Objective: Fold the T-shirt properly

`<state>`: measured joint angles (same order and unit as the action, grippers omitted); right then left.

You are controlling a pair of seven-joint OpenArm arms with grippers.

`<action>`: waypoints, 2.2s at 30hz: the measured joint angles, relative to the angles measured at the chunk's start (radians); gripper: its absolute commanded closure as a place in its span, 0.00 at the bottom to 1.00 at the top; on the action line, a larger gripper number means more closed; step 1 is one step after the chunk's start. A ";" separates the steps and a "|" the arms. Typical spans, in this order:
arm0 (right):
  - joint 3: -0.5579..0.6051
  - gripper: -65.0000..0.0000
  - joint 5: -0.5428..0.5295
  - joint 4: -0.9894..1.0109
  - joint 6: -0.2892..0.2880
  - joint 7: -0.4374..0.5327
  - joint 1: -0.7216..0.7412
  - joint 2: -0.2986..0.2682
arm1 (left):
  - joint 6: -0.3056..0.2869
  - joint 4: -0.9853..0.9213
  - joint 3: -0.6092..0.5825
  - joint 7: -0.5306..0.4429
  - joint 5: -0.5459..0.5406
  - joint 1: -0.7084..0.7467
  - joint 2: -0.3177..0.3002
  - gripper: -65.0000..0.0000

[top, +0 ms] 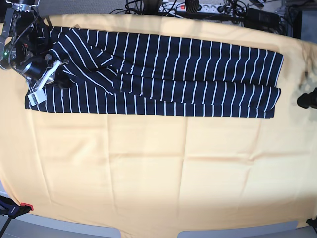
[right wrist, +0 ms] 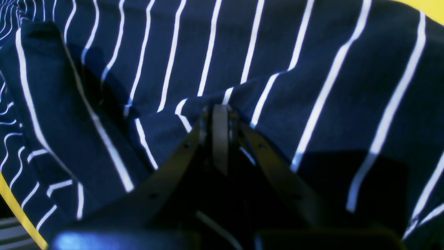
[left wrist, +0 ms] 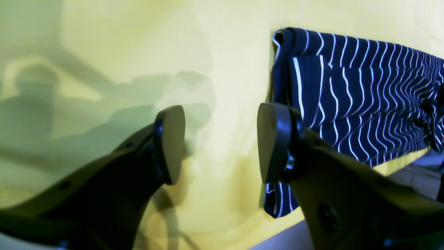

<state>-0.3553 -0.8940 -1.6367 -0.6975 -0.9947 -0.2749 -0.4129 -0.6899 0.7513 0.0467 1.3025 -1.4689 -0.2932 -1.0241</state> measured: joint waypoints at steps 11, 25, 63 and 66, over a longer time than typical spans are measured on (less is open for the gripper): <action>0.000 1.00 -0.022 0.000 0.000 -0.001 0.000 0.000 | 0.017 0.031 0.000 0.082 -0.009 0.016 0.086 0.46; 0.000 1.00 -0.023 0.000 0.000 -0.003 0.000 0.000 | 0.024 0.036 -0.027 0.059 -0.051 0.005 0.177 0.46; 0.000 1.00 -0.022 0.000 0.000 0.008 0.001 0.000 | 0.054 0.197 -0.041 0.087 0.003 0.016 0.146 0.46; 0.000 1.00 -0.022 0.000 0.000 0.008 0.001 0.000 | 0.058 0.197 -0.041 0.085 0.002 0.016 0.166 0.46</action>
<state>-0.3553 -0.9161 -1.6367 -0.6971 -0.9867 -0.2741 -0.4126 -0.6315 0.9485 0.0059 1.3880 -1.4673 -0.2775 -0.8577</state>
